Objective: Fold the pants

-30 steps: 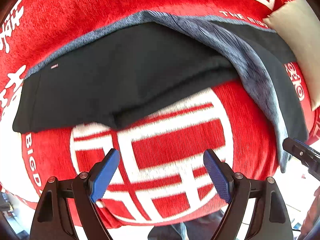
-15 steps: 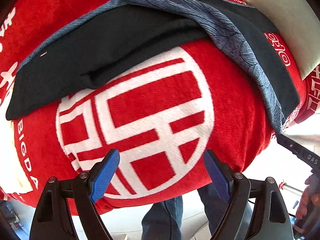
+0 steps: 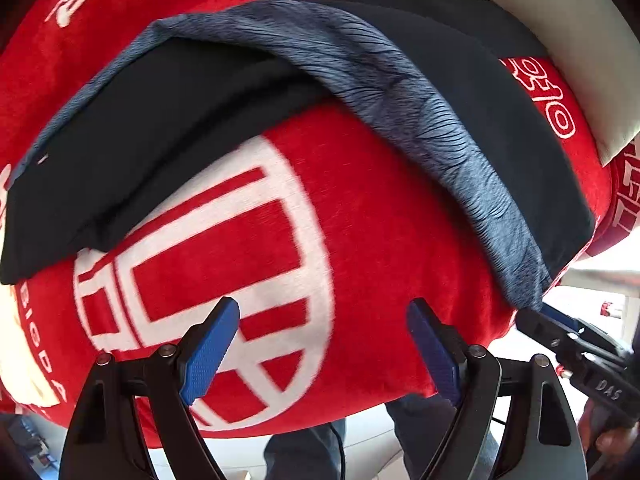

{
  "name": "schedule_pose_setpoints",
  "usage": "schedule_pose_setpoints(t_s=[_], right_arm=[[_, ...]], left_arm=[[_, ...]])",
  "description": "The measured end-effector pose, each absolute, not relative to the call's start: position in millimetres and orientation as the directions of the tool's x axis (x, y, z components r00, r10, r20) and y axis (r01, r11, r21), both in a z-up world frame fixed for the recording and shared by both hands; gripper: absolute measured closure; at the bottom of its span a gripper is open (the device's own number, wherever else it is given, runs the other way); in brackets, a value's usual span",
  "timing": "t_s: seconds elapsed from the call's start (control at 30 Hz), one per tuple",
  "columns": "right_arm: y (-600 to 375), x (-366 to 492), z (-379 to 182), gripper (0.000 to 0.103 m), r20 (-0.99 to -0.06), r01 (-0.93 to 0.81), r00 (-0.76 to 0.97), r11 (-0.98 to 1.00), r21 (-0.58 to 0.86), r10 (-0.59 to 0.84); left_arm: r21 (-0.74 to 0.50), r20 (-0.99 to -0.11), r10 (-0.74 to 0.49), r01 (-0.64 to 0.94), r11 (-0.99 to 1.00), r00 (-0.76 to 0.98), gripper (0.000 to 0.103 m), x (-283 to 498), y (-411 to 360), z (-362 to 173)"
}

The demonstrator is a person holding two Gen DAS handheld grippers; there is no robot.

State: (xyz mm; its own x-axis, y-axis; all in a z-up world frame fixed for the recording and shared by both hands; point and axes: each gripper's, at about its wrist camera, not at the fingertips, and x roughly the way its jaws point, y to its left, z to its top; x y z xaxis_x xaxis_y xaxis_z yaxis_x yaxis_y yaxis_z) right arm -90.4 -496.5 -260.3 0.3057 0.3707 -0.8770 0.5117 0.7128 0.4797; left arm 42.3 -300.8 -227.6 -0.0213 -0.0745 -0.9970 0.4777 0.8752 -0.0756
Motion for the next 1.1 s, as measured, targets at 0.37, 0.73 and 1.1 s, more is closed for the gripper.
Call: schedule_pose_setpoints(t_s=[0.37,0.73,1.1], right_arm=[[-528.0,-77.3,-223.2,0.097,-0.767,0.455,0.37,0.617,0.642,0.525],[-560.2,-61.9,-182.8,0.097,-0.65,0.395,0.445,0.517,0.76,0.616],[-576.5,-42.0,-162.1,0.097,-0.655,0.362,0.416,0.547,0.755,0.631]], left_arm=[[-0.286,-0.958,-0.26,0.399,0.871,-0.119,0.016,73.1,-328.7,-210.9],[-0.582,-0.79,-0.511,0.154,0.798,-0.339,0.016,101.4,-350.6,-245.7],[-0.653,-0.738,-0.598,0.109,0.749,-0.312,0.092,110.5,-371.7,-227.5]])
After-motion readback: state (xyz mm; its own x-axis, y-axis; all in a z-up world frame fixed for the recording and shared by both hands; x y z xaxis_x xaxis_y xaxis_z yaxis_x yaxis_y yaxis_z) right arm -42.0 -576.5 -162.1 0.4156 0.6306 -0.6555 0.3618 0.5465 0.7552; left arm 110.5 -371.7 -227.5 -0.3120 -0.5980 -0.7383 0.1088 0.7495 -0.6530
